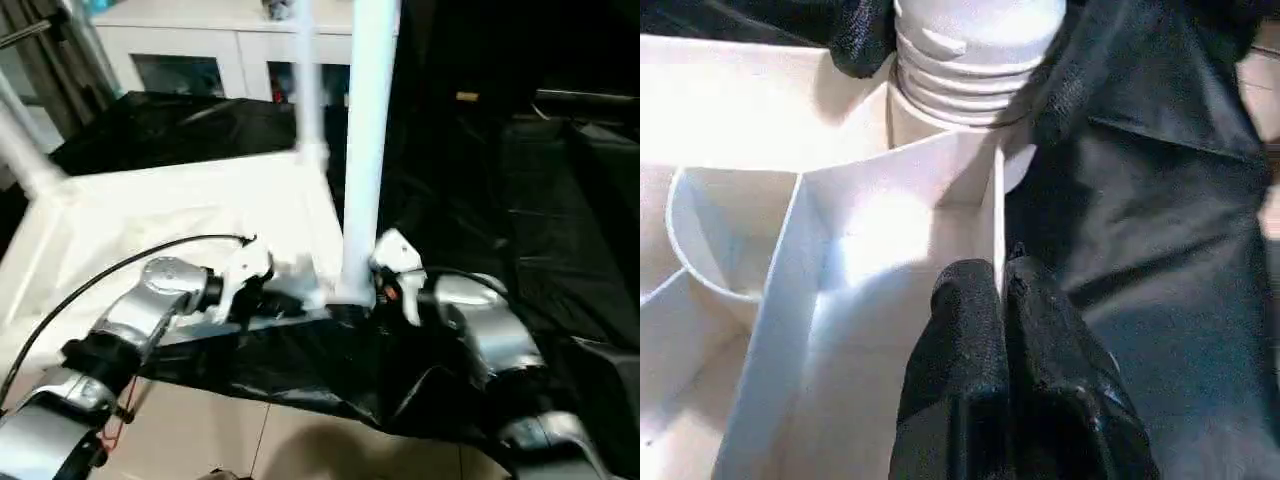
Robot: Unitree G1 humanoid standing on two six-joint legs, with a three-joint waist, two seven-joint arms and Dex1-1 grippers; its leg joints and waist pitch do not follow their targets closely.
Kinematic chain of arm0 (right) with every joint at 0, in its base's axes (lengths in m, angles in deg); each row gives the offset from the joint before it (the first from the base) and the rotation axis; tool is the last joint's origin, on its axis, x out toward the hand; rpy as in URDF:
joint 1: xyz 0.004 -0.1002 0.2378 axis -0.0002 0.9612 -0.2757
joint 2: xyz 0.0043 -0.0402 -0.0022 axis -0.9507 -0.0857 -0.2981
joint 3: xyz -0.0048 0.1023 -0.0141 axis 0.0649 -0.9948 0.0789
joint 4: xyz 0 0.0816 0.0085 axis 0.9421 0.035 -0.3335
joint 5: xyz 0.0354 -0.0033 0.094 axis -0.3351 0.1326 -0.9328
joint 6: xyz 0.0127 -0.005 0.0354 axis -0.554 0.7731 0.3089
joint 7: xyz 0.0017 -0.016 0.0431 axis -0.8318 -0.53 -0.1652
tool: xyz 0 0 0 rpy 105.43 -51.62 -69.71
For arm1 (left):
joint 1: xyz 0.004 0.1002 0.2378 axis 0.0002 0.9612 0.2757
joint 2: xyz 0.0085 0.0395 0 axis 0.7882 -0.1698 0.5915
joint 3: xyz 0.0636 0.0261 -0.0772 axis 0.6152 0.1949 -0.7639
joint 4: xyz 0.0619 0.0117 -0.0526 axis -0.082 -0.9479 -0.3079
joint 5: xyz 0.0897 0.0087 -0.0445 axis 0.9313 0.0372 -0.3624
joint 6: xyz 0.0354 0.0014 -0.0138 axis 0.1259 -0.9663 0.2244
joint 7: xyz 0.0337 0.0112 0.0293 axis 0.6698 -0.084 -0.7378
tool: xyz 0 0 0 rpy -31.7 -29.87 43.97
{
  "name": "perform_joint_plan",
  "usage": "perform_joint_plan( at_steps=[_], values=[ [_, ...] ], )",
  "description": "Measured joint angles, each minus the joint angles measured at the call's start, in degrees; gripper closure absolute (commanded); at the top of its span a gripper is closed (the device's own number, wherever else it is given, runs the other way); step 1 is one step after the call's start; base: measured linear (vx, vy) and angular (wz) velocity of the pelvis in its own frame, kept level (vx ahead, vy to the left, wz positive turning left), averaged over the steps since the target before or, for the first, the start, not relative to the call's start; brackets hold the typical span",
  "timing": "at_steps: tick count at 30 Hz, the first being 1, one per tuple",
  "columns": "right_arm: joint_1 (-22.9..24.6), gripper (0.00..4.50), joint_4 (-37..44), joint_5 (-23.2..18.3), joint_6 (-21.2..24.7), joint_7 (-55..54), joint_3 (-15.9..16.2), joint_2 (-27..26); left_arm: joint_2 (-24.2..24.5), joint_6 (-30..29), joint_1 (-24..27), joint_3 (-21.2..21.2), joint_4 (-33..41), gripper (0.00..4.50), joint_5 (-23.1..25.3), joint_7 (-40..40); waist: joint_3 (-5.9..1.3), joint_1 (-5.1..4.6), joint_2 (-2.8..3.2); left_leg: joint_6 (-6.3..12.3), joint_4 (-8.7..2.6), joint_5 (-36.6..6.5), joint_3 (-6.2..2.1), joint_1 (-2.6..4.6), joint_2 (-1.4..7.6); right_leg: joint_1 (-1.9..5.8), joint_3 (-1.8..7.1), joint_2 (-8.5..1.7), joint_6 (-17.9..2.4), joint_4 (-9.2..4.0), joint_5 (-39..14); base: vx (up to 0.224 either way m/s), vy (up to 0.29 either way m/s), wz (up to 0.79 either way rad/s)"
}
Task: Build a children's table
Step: Rotate leg to tighten
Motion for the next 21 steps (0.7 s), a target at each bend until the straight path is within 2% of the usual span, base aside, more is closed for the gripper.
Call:
perform_joint_plan(
  at_steps=[7, 13, 16, 21],
  values=[
    [0.2, 1.71, 1.6, -0.4, 1.9, 1.4, 0.7, 0.9, 0.5, 0.0, 0.0, 0.3, 0.1, 4.50, 0.0, 1.5, 0.01, -0.03, 0.08, -0.01, 0.00, 0.0, 0.02, 0.00, 0.00, 0.01, 0.01, 0.00, 0.0, 0.02, 0.0, 0.000, 0.000, 0.00],
    [1.5, 1.78, 2.5, -0.3, 2.0, -0.1, 0.4, -0.3, 0.0, -0.3, 0.1, 0.4, 0.1, 4.50, 0.0, 1.3, 0.01, -0.06, 0.08, -0.01, 0.00, 0.0, 0.02, 0.01, 0.00, 0.01, 0.02, 0.00, 0.0, 0.01, 0.0, 0.000, 0.000, 0.00],
    [1.6, 1.78, 0.7, 0.7, 1.8, -6.7, -1.7, -3.7, -0.7, -0.9, 0.1, -0.3, -0.5, 4.50, 0.6, -3.5, -0.02, -0.45, 0.07, -0.01, 0.00, 0.0, 0.02, 0.16, 0.01, 0.10, 0.02, 0.01, -0.1, 0.03, 0.0, 0.000, 0.000, 0.00],
    [-0.8, 1.78, -5.1, 2.1, 1.8, -21.6, -5.2, -10.1, -4.3, -2.6, -2.1, -2.1, -4.4, 4.50, 1.8, -12.5, -0.06, -1.96, 0.02, -0.03, 0.01, 0.0, -0.04, 0.31, -0.07, 0.24, 0.05, 0.01, 0.0, -0.07, 0.0, 0.000, 0.000, 0.00]
  ],
)
